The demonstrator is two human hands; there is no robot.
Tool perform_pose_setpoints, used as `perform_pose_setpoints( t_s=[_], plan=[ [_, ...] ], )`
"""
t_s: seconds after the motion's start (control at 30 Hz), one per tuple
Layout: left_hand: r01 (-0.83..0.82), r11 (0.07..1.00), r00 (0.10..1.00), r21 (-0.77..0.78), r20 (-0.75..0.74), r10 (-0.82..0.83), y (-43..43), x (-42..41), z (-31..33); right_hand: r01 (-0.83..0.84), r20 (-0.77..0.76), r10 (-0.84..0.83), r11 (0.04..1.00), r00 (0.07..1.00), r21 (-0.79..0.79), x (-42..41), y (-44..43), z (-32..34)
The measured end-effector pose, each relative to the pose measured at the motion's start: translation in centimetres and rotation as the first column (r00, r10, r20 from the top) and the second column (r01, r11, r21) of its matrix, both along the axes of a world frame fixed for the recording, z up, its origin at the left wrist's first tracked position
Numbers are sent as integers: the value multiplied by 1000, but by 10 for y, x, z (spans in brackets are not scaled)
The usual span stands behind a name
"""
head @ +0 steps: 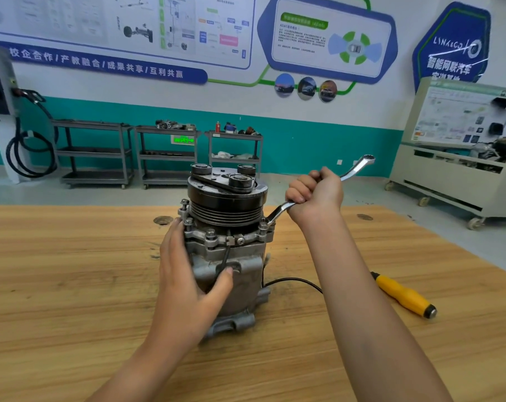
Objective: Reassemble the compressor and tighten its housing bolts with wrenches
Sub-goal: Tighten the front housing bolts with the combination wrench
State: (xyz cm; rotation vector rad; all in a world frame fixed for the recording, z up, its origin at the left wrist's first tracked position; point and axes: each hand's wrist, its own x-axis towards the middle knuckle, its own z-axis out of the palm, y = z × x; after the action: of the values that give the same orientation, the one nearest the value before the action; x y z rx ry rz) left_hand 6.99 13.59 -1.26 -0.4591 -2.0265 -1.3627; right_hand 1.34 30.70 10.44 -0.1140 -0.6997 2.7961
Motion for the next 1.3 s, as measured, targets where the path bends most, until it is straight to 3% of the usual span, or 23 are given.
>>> perform_pose_setpoints(
  t_s=[0.2,0.3,0.6,0.77,1.03,1.2,1.3],
  plan=[
    [-1,1000,1000,-6,5,1,0,0,0,47,-37,-49,997,998,-59,4,9,5],
    [-4,1000,1000,-7,15,4,0,0,-1,84,-28,-83,996,996,27,3,11,6],
    [-11,1000,1000,2,20,11,1,1,0,-133,91,124,986,988,98,-23,9,3],
    [-6,1000,1000,11,15,5,2,1,0,-172,50,172,985,984,-5,-24,17,-13],
    [0,1000,1000,-3,29,0,1,1,0,180,-28,-182,982,983,-55,2,13,-32],
    [-9,1000,1000,-11,4,9,1,-1,-3,464,-154,-465,885,872,-44,30,-6,-51],
    [-15,1000,1000,-13,9,16,1,-1,-3,542,-227,-533,840,815,-24,41,-17,-55]
  ],
)
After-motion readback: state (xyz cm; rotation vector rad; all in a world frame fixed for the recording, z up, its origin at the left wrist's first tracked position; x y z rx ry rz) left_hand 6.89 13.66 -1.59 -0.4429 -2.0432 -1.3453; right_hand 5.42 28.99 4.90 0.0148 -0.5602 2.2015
